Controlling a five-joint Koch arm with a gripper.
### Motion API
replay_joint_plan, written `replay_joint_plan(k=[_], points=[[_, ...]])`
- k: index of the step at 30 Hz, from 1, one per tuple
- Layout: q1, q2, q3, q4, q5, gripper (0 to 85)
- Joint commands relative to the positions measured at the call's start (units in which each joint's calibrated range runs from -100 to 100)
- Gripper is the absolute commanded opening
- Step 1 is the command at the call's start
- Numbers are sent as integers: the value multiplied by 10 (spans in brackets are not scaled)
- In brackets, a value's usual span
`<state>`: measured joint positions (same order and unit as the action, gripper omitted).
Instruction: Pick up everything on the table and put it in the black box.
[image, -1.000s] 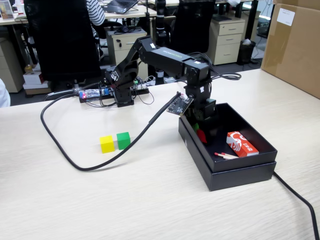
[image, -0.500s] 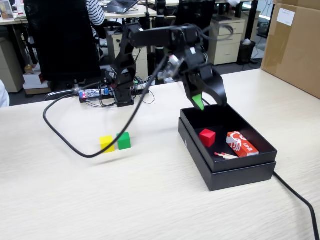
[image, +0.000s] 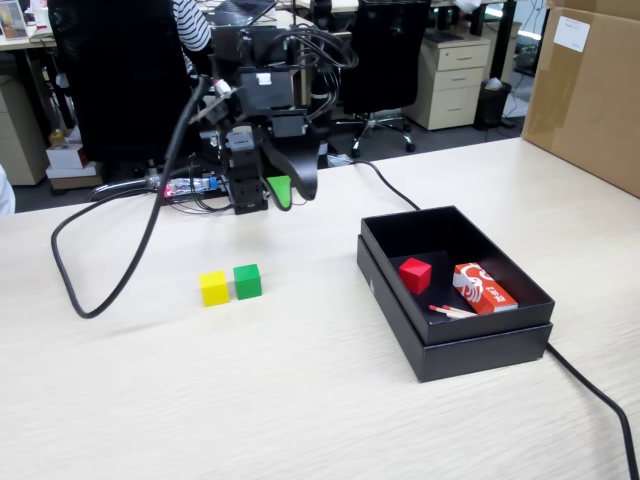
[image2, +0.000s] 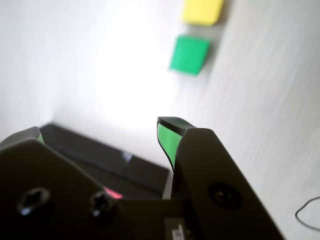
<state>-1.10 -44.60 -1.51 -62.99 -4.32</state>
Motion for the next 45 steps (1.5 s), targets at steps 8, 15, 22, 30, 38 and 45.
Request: replay_joint_plan(k=[8,15,22,30,38,45], points=[[-75,2,-37,-2,-40,480],[-105,82,-47,-1,-57,483],[-114,150,-62,-1,-59,483],[-118,231,-46,6,-59,483],[-117,276,-31,7,-60,477],[-116,312,-2,8,-63,475]])
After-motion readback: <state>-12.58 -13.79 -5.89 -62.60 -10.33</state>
